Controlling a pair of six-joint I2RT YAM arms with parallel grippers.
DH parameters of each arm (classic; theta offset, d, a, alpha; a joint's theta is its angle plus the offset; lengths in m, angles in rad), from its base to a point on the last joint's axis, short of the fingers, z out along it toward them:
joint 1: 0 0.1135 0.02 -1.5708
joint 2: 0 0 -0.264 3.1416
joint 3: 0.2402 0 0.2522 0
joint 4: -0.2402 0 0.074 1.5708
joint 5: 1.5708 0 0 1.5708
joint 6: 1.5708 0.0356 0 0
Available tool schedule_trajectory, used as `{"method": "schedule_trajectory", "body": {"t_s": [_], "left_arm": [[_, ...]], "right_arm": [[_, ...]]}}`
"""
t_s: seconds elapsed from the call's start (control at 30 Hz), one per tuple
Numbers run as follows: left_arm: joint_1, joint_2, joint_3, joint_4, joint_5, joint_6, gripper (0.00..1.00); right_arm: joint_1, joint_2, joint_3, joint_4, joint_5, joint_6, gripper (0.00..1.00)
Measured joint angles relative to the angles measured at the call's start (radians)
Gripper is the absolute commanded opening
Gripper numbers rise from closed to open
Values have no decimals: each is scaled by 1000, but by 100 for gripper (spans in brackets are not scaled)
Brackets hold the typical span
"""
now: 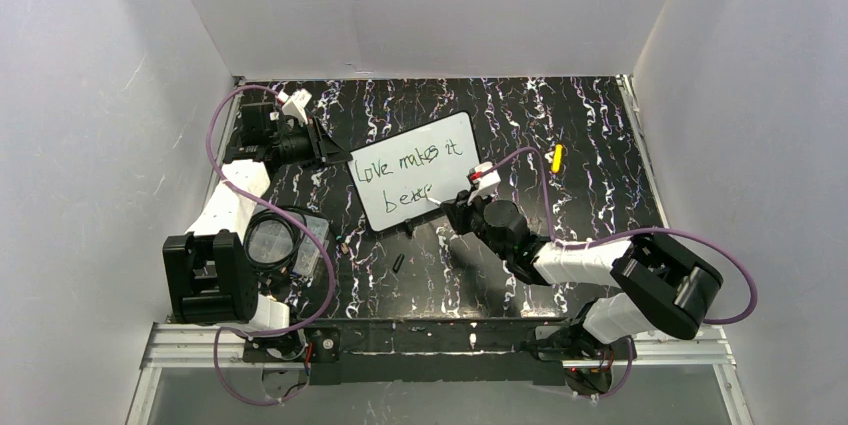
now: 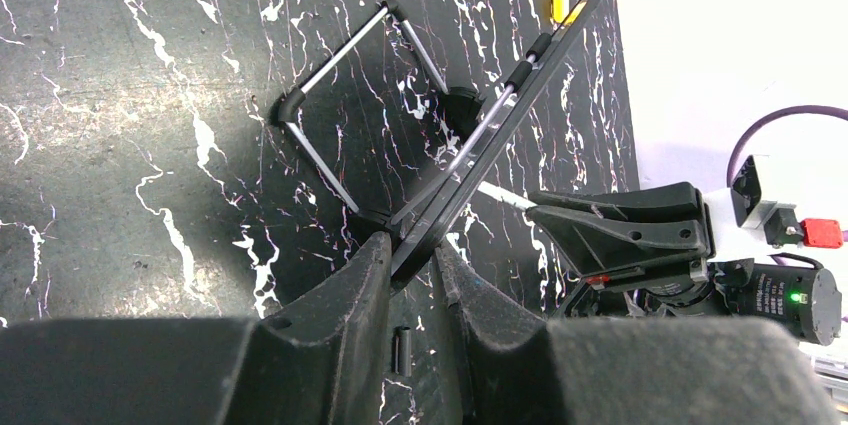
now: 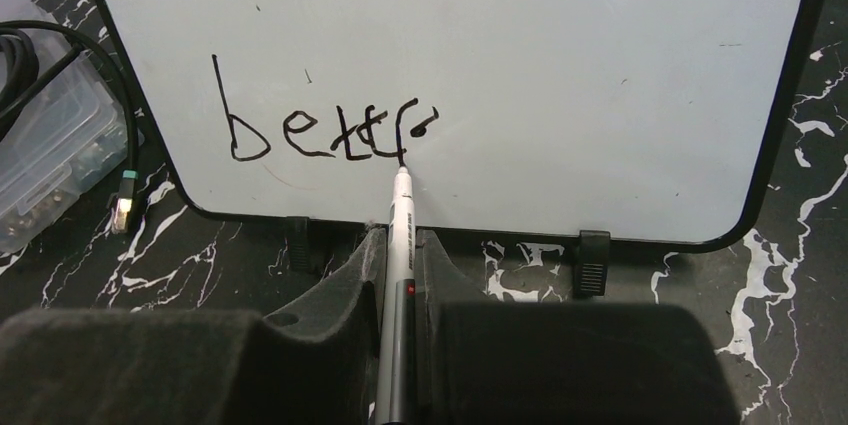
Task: Write a sentence on the whiteboard
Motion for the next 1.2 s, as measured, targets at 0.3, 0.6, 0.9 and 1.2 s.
{"method": "schedule_trajectory", "body": {"t_s": [0.3, 0.6, 0.9, 1.2], "left_arm": [[0, 0, 0, 0, 0, 0, 19], [0, 0, 0, 0, 0, 0, 19], [0, 0, 0, 0, 0, 0, 19], [0, 0, 0, 0, 0, 0, 19]], "right_arm": [[0, -38, -4, -25, 80, -8, 1], [-1, -114, -5, -35, 93, -39, 1], [-7, -64, 4, -24, 89, -68, 1], [-14, -35, 25, 19, 85, -79, 1]]}}
